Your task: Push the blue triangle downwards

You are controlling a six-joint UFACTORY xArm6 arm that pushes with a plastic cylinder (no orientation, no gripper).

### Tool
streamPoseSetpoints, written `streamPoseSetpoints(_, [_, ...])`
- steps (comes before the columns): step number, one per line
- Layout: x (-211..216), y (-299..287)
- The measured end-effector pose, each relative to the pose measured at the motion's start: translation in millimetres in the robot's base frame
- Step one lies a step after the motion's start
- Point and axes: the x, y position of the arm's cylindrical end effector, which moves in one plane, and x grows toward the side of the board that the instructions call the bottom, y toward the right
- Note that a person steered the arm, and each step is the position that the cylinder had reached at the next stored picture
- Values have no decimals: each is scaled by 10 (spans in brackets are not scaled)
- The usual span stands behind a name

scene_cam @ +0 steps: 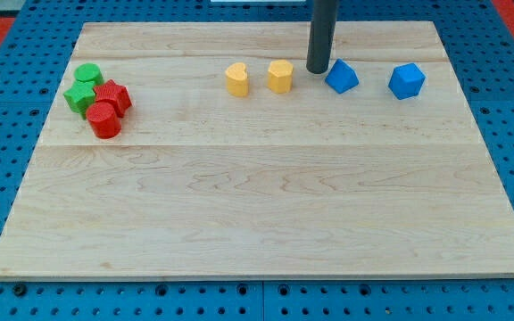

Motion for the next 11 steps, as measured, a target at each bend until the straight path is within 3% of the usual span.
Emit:
streamPoseSetpoints(1, [-352,23])
streamPoseSetpoints(4, [64,303])
streamPoseSetpoints(5, [-103,192])
streamPoseSetpoints(6, [-645,37])
streamPoseSetpoints(7, [-993,-1022])
streamPoseSetpoints(8, [-991,-1644])
streamPoseSetpoints(11, [-488,-702])
